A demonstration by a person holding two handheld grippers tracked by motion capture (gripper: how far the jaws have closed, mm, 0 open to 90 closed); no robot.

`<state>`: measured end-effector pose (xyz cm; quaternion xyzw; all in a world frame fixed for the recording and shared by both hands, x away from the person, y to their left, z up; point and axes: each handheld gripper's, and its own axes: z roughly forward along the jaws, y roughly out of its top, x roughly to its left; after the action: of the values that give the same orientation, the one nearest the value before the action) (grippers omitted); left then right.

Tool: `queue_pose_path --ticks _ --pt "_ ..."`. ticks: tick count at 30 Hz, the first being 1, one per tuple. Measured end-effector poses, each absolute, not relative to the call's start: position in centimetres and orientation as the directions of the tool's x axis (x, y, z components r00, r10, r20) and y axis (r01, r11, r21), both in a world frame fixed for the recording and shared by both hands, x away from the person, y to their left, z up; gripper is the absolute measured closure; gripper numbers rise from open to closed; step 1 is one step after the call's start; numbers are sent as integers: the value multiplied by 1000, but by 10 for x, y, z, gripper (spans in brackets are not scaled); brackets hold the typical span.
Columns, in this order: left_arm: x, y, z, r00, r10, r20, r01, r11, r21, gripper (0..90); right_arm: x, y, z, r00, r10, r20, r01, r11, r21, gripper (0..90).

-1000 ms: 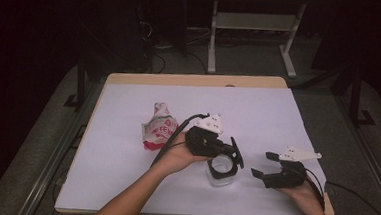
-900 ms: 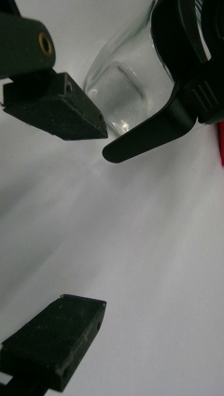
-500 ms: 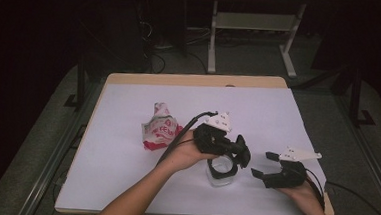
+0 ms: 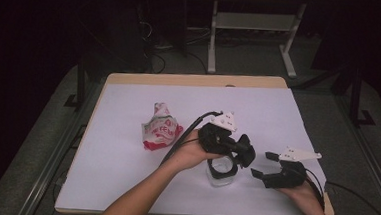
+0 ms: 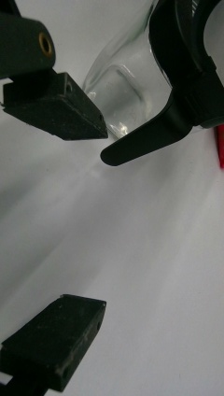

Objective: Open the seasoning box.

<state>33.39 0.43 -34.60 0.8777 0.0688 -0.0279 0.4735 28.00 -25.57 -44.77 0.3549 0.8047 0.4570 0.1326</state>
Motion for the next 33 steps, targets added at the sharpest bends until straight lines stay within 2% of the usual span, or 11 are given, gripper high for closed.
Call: queue_pose_path --ticks 21,25,33 --pt "330 10 -342 989 86 -122 150 -556 817 878 280 -256 -448 -714 691 113 450 330 830 140" --pt "329 15 -341 988 90 -129 157 -560 813 831 280 -256 -449 -715 690 114 452 331 828 140" --pt "323 29 -339 985 113 -127 169 -577 799 646 280 -256 -449 -713 692 113 452 331 828 141"
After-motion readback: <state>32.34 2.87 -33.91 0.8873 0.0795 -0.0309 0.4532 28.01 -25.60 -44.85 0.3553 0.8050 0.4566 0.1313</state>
